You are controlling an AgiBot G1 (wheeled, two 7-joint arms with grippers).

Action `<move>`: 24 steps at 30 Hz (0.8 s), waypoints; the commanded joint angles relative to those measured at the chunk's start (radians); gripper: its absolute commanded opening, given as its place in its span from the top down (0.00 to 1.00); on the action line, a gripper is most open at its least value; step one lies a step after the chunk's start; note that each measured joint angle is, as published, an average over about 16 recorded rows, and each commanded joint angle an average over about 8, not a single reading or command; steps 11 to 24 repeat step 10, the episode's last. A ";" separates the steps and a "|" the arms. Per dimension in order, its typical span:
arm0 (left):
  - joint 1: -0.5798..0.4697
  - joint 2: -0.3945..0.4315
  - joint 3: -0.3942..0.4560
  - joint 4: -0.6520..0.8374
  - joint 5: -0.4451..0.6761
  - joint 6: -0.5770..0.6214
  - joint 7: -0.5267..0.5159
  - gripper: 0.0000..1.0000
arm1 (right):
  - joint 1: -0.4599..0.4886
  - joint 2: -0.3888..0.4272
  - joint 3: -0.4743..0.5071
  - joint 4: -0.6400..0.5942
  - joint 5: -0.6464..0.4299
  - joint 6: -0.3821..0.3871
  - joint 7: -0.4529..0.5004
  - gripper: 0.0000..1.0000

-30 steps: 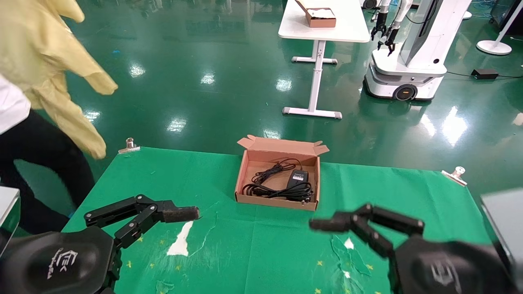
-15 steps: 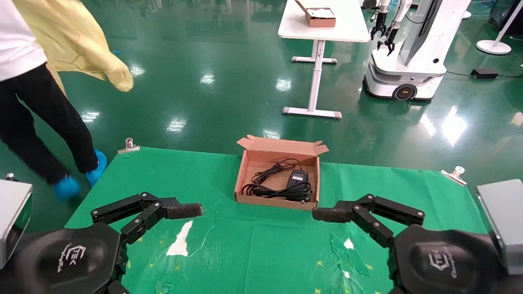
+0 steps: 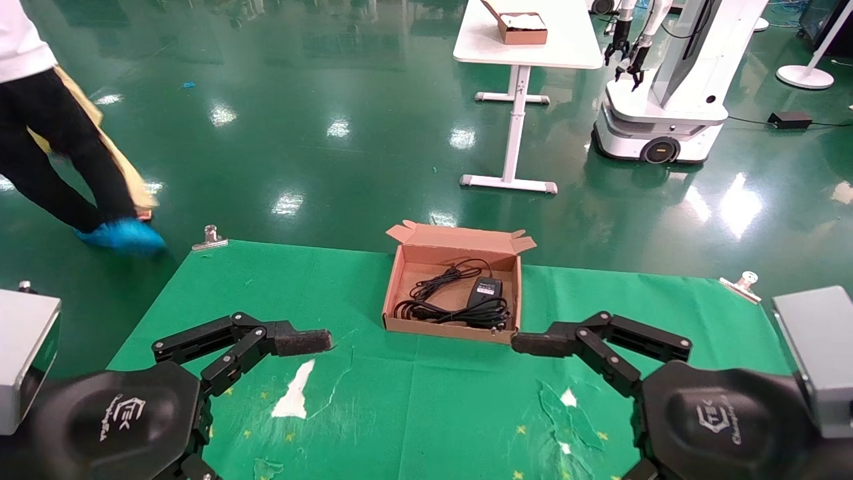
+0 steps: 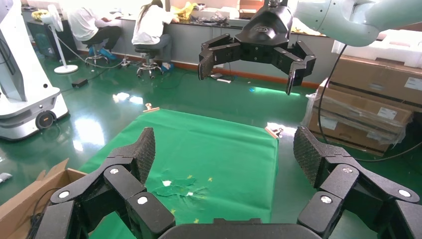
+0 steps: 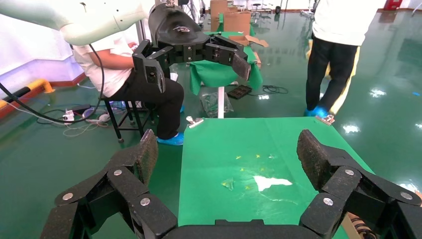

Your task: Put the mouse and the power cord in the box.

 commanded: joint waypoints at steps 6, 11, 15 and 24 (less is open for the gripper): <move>0.000 0.001 0.002 0.001 0.001 -0.002 0.000 0.00 | 0.002 -0.001 -0.001 -0.003 -0.002 0.001 -0.001 0.00; -0.001 0.001 0.002 0.001 0.001 -0.002 0.000 0.00 | 0.003 -0.001 -0.001 -0.003 -0.002 0.001 -0.001 0.00; -0.001 0.001 0.002 0.001 0.001 -0.002 0.000 0.00 | 0.003 -0.001 -0.001 -0.003 -0.002 0.001 -0.001 0.00; -0.001 0.001 0.002 0.001 0.001 -0.002 0.000 0.00 | 0.003 -0.001 -0.001 -0.003 -0.002 0.001 -0.001 0.00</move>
